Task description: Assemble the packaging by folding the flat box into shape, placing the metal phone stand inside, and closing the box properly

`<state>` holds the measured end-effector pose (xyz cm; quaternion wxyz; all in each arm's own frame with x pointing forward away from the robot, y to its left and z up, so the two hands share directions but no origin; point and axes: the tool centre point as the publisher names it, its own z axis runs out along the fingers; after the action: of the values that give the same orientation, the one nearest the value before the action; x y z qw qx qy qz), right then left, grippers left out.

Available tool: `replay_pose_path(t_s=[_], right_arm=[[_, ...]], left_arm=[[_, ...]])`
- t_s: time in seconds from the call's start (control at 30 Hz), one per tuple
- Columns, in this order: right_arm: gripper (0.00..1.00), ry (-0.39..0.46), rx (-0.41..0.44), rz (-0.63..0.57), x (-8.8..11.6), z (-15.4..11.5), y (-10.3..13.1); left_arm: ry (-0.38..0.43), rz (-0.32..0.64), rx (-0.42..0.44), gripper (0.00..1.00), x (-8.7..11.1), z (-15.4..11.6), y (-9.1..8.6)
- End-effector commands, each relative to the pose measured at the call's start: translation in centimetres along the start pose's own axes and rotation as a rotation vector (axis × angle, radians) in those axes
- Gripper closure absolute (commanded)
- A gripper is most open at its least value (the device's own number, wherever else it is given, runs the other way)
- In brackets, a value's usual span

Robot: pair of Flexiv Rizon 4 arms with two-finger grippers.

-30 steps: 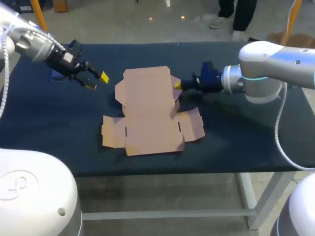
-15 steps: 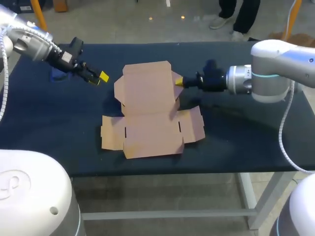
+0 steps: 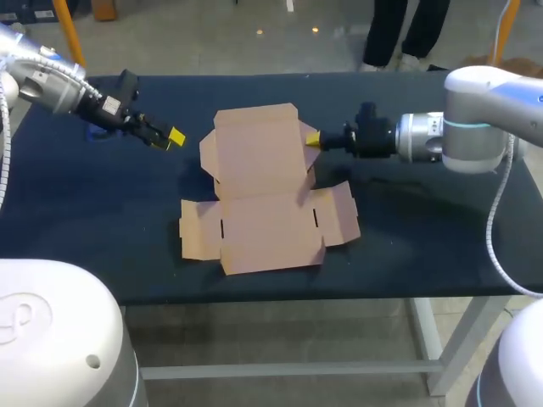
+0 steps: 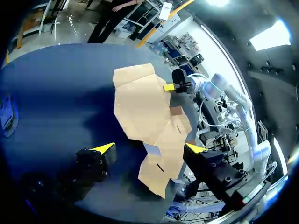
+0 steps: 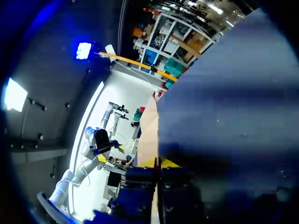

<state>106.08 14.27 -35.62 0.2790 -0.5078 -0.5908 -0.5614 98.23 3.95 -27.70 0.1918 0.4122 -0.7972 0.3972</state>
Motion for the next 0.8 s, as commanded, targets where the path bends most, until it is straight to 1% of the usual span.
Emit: replay_pose_path(t_s=[0.03,0.13,0.2,0.33,0.5,0.57,0.6,0.67,0.8], right_arm=[[1.0,0.03,-0.015,-0.018,-0.1,-0.1,0.1],[1.0,0.075,-0.059,-0.08,0.9,-0.7,0.2],[1.0,0.097,-0.081,-0.112,1.4,-1.0,0.4],[1.0,0.138,-0.113,-0.146,1.8,-1.6,1.0],[1.0,0.183,-0.14,-0.186,2.4,-1.3,1.7],[1.0,0.186,-0.144,-0.199,2.6,-1.1,2.0],[1.0,0.192,-0.148,-0.207,2.8,-0.9,2.2],[1.0,0.204,-0.156,-0.223,3.0,-0.6,2.5],[1.0,0.228,-0.167,-0.246,3.7,0.0,3.1]], left_arm=[[0.012,0.03,0.009,0.0,0.0,0.0,-0.1],[0.045,0.089,0.059,0.0,-0.4,-0.2,-0.5],[0.041,0.108,0.082,0.0,-0.8,-0.4,-0.7],[0.067,0.163,0.104,0.0,-1.4,0.0,-1.2],[0.078,0.238,0.131,0.0,-1.5,0.7,-2.1],[0.084,0.263,0.141,0.0,-1.5,1.1,-2.8],[0.091,0.278,0.135,0.0,-1.4,1.4,-3.1],[0.079,0.294,0.131,0.0,-1.0,2.2,-3.7],[0.11,0.327,0.145,0.0,-1.2,2.7,-4.7]])
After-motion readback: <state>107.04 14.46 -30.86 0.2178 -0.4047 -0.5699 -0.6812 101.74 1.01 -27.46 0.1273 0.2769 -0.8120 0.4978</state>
